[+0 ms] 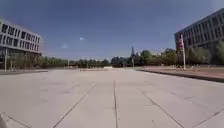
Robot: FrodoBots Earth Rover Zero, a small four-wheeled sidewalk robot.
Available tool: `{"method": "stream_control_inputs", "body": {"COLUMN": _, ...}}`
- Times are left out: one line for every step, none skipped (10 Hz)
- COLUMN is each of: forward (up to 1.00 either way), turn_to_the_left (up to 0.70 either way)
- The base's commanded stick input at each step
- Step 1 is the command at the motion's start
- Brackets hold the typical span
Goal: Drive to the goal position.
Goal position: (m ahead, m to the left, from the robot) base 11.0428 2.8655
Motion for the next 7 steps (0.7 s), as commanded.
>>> {"method": "stream_control_inputs", "body": {"forward": 0.7, "turn_to_the_left": 0.01}}
{"method": "stream_control_inputs", "body": {"forward": 0.7, "turn_to_the_left": 0.01}}
{"method": "stream_control_inputs", "body": {"forward": 0.7, "turn_to_the_left": 0.01}}
{"method": "stream_control_inputs", "body": {"forward": 0.7, "turn_to_the_left": 0.01}}
{"method": "stream_control_inputs", "body": {"forward": 0.7, "turn_to_the_left": 0.01}}
{"method": "stream_control_inputs", "body": {"forward": 0.7, "turn_to_the_left": 0.01}}
{"method": "stream_control_inputs", "body": {"forward": 0.7, "turn_to_the_left": 0.01}}
